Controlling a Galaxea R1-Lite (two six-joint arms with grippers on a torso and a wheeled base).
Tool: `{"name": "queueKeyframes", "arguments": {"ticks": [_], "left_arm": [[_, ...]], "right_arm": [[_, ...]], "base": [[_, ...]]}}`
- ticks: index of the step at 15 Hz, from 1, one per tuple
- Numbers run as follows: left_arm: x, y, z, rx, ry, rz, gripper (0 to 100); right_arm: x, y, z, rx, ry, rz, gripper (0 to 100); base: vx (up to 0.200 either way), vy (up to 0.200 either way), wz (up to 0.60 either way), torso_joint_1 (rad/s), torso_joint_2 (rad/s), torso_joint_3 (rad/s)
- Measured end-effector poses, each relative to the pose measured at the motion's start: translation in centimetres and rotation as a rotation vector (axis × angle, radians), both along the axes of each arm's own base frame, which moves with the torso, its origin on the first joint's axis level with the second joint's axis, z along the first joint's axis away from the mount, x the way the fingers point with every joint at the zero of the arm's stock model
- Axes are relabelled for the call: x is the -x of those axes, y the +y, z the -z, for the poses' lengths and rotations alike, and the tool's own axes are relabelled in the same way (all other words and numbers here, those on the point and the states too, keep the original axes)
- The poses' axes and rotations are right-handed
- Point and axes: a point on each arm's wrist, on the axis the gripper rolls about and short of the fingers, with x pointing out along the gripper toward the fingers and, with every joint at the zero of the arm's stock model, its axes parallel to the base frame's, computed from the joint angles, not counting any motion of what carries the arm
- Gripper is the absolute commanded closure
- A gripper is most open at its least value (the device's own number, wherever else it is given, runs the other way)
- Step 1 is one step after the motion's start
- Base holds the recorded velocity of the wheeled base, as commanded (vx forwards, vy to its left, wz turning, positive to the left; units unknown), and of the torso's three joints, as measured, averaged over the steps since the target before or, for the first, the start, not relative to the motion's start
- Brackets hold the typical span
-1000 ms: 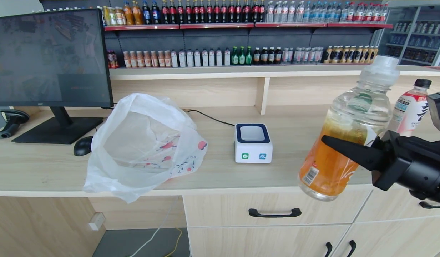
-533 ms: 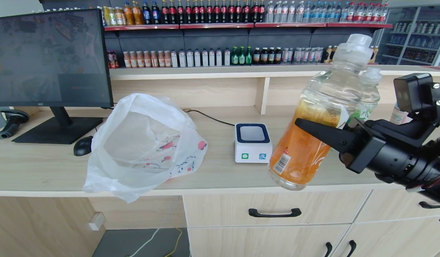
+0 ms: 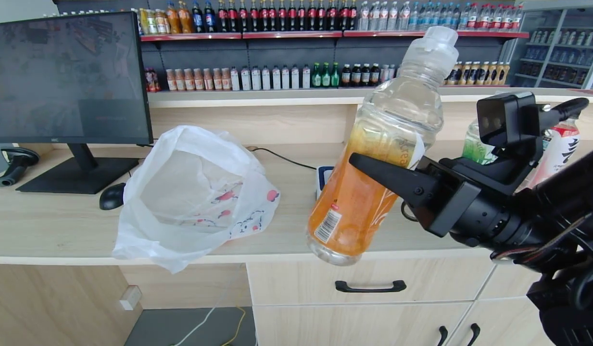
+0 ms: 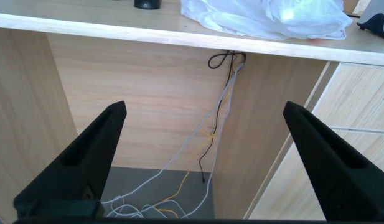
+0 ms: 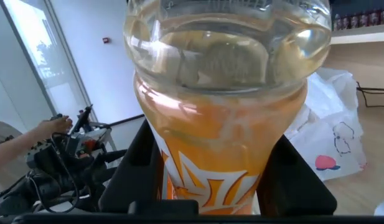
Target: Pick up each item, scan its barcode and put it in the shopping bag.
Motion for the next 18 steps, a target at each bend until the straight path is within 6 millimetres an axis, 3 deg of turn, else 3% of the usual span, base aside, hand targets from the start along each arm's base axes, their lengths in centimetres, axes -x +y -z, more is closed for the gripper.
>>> {"name": "queueKeyframes", "arguments": {"ticks": [7, 14, 18], "left_arm": [[0.0, 0.0, 0.0, 0.000, 0.000, 0.000, 0], [0.0, 0.0, 0.0, 0.001, 0.000, 0.000, 0], [0.0, 0.0, 0.0, 0.001, 0.000, 0.000, 0]], "right_arm": [[-0.2, 0.7, 1.3, 0.035, 0.043, -0.056, 100], [3.3, 0.0, -1.2, -0.059, 0.148, -0.187, 100], [3.7, -0.3, -1.8, -0.073, 0.131, -0.193, 100]], "base": [[0.000, 0.000, 0.00, 0.000, 0.00, 0.000], [0.000, 0.000, 0.00, 0.000, 0.00, 0.000], [0.000, 0.000, 0.00, 0.000, 0.00, 0.000]]}}
